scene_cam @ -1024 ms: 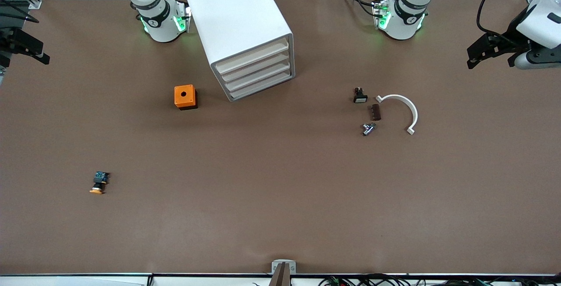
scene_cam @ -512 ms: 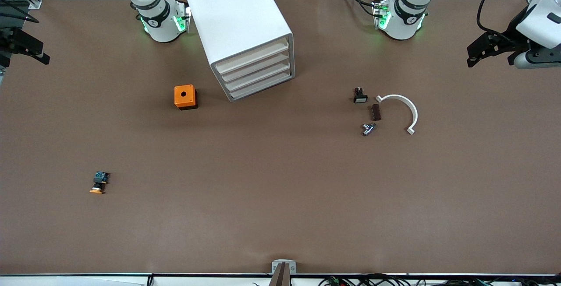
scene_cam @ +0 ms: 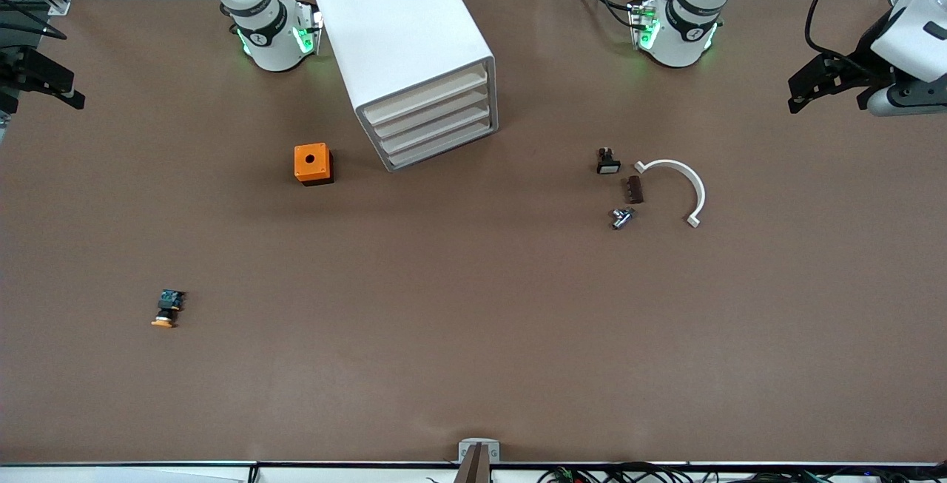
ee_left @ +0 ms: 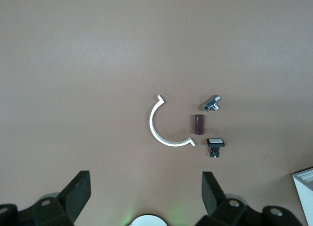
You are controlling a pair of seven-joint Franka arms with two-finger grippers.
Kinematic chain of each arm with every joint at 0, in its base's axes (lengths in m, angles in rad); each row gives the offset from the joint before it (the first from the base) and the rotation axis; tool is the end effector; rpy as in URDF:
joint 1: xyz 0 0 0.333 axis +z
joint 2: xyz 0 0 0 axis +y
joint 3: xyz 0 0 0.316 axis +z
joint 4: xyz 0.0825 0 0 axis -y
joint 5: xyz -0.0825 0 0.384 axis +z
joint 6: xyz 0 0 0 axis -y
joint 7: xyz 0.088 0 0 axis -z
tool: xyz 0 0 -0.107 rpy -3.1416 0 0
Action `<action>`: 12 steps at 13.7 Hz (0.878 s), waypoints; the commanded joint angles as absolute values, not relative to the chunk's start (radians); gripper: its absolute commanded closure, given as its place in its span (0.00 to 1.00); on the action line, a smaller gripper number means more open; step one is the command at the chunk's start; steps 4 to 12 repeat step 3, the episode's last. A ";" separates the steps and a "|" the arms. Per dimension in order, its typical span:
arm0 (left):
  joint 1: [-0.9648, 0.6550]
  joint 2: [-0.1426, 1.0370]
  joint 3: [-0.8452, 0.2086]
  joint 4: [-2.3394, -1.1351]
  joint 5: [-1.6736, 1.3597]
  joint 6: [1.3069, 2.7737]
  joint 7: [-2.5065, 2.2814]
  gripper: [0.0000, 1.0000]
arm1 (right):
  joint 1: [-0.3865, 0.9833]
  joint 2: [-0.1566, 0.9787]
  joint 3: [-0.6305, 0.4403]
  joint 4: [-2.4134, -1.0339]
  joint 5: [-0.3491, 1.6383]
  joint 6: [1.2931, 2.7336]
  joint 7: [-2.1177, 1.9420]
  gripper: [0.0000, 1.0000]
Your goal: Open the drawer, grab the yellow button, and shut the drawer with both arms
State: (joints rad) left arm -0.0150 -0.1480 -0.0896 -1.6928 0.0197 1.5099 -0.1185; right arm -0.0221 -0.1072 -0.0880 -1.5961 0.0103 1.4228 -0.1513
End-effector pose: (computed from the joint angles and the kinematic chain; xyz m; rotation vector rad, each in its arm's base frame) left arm 0.4982 -0.0537 0.6399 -3.1045 -0.0248 0.0491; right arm 0.5018 -0.0571 0.6569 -3.1112 -0.0672 0.0987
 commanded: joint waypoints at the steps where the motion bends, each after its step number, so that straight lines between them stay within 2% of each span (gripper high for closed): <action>1: -0.006 -0.133 -0.095 -1.663 0.037 1.483 -0.100 0.00 | -0.021 -0.138 -0.086 -1.628 -0.008 1.431 -0.138 0.00; 12: -0.006 -0.133 -0.095 -1.663 0.037 1.483 -0.101 0.00 | -0.023 -0.138 -0.087 -1.628 -0.008 1.431 -0.138 0.00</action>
